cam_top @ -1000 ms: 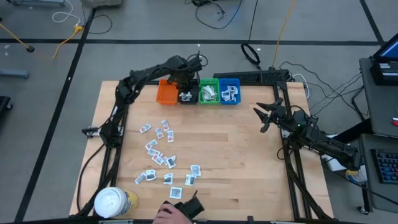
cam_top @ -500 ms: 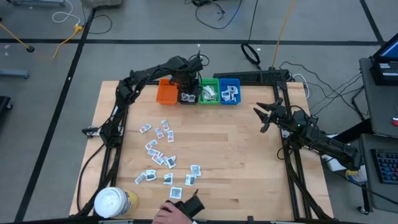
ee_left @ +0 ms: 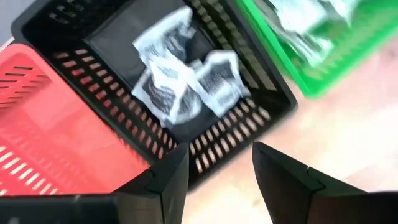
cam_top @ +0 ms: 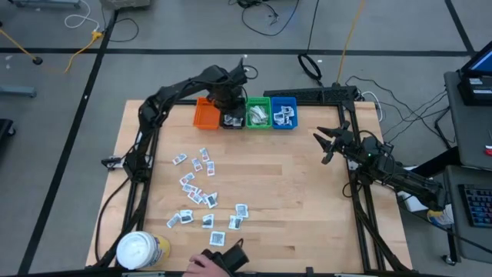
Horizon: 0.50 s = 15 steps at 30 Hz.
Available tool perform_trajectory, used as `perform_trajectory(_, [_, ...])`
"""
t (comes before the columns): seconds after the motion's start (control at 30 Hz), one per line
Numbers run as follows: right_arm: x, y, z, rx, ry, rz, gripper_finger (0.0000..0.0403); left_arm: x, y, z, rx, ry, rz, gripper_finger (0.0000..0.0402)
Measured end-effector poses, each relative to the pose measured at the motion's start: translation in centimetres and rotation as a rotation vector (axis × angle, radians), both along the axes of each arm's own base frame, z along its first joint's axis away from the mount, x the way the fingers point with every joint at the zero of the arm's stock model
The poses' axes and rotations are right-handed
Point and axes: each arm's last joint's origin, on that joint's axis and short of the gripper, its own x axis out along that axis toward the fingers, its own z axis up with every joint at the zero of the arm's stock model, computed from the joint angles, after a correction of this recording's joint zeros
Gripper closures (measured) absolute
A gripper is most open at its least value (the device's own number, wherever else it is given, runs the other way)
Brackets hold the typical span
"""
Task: Pick & Place First Aid Supplies
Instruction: Put the blue packet into the black bin
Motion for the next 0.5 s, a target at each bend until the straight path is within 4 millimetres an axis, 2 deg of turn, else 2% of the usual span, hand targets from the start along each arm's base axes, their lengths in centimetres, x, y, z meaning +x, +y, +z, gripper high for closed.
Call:
perform_trajectory(0.33, [0.0,0.0,0.0,0.000,0.000,0.000,0.0264,-0.8,-2.6,0.9,-0.090,0.124,-0.162,0.0218])
perform_trajectory(0.43, [0.0,0.0,0.0,0.000,0.000,0.000,0.0264,-0.2,-3.4,0.9,-0.081,0.118,-0.181,0.0218])
perform_trajectory(0.5, [0.0,0.0,0.0,0.000,0.000,0.000,0.0264,0.6,-4.7,0.9,-0.075,0.119,-0.245,0.0218])
